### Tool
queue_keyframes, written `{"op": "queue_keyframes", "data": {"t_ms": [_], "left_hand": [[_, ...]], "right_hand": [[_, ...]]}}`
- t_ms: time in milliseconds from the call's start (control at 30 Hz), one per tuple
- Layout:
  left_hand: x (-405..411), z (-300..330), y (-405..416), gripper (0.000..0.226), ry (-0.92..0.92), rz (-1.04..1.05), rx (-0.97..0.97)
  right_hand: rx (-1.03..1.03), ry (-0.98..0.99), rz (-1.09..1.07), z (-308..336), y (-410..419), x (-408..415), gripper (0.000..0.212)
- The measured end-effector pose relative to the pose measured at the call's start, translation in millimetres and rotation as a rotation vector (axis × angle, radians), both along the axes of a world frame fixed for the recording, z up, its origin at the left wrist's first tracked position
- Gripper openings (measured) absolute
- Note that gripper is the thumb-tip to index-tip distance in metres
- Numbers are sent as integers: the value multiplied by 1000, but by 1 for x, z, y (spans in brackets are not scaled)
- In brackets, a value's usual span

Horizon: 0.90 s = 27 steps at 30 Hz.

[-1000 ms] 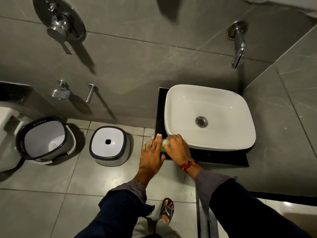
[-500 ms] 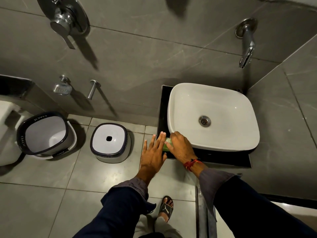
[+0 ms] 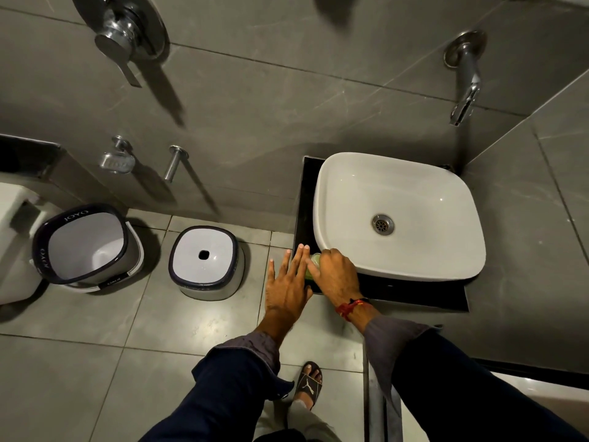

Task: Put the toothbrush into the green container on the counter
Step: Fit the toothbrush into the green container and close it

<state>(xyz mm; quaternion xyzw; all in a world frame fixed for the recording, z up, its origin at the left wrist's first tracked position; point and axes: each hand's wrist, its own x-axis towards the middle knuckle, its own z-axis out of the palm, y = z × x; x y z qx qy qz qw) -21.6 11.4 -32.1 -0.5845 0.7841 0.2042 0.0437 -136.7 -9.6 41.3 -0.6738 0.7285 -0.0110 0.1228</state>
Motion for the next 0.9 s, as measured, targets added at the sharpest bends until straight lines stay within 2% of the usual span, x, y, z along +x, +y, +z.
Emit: {"op": "queue_keyframes", "data": {"t_ms": [167,367,500,633,833,900], "left_hand": [[1,3,1,91,6,1,-6],[-2,4,1,91,4,16,-5],[-1,6,1,90,9,20,7],[-2,7,4,87,0,20,-1],[-3,7,2,88,-23,5,3],[-2,6,2,88,-18,7,9]], "right_hand": [[-38,-96,85,-2,8,2,39],[21,-50,-68,4,-5,4,39],[-12,-116,-28,1,6,4,44],[8,-230,-25,-5,13,-3,36],[7,-161,-92,-6,10,-3,41],[-9,-191,-141,-7,15,-2,42]]}}
